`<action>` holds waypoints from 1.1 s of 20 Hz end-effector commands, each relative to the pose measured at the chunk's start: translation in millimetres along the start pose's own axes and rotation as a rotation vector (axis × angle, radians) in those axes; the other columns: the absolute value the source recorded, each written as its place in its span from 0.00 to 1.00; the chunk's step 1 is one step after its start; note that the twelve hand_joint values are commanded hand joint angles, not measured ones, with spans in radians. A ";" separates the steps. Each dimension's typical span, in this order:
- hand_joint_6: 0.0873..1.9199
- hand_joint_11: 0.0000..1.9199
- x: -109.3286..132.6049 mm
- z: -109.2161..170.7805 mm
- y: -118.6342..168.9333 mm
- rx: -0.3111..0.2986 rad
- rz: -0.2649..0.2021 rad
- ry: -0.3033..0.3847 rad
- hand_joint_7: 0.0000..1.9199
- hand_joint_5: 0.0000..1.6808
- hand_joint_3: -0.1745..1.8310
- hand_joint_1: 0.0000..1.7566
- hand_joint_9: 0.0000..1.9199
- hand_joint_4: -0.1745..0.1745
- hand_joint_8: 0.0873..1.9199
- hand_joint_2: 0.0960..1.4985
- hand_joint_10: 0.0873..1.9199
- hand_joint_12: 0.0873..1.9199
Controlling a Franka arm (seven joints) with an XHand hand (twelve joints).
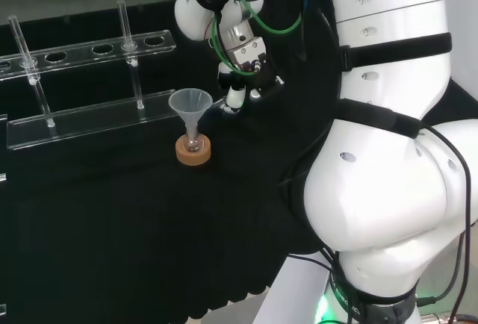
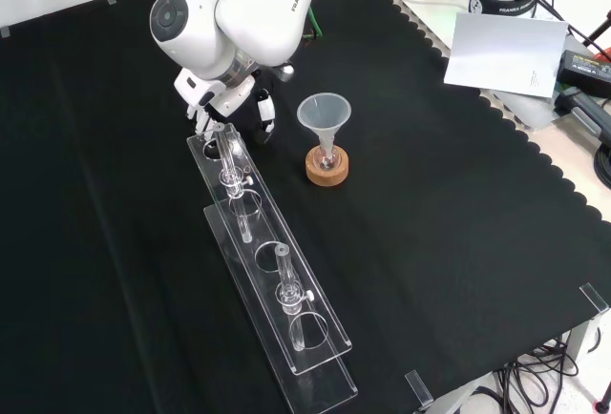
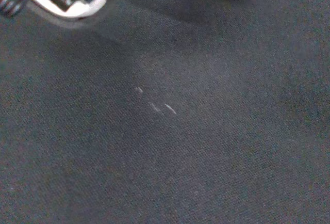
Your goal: Pick up the weighing funnel.
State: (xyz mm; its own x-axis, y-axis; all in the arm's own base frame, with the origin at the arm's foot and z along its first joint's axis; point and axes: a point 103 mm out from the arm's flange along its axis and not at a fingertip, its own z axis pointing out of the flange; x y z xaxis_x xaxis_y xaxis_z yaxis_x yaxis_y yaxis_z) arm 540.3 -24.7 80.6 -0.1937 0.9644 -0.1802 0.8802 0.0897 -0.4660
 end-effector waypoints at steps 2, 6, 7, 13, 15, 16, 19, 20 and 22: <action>0.30 0.27 8.8 1.4 5.5 0.008 0.006 0.002 0.25 0.34 0.40 0.50 0.40 0.54 0.30 0.32 0.21 0.66; 0.30 0.27 12.9 1.3 8.3 0.010 0.005 -0.003 0.25 0.34 0.40 0.50 0.40 0.55 0.30 0.33 0.21 0.66; 0.30 0.27 7.2 2.8 7.3 0.006 -0.001 0.007 0.26 0.34 0.40 0.50 0.40 0.55 0.30 0.33 0.21 0.66; 0.31 0.27 5.1 3.8 7.8 0.008 0.003 0.016 0.26 0.35 0.40 0.50 0.40 0.55 0.30 0.33 0.21 0.66; 0.32 0.27 4.4 4.0 7.8 0.005 0.001 0.019 0.26 0.36 0.40 0.50 0.40 0.56 0.30 0.34 0.22 0.66; 0.32 0.27 4.6 3.9 7.9 0.004 0.001 0.016 0.26 0.36 0.40 0.50 0.40 0.56 0.30 0.34 0.22 0.66; 0.32 0.27 7.4 2.7 8.8 0.003 0.004 0.010 0.26 0.37 0.40 0.50 0.40 0.57 0.30 0.34 0.22 0.66; 0.33 0.27 4.4 3.3 8.3 -0.002 0.001 0.017 0.26 0.38 0.40 0.50 0.40 0.58 0.30 0.35 0.22 0.66; 0.34 0.27 2.8 3.5 8.0 -0.004 0.002 0.022 0.26 0.41 0.40 0.51 0.40 0.60 0.31 0.35 0.22 0.66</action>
State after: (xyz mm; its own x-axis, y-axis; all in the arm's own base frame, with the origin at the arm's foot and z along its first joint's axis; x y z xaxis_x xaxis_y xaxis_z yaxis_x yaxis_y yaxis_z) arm 545.4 -18.1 72.8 -0.1850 0.9679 -0.1703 0.8800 0.0860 -0.4672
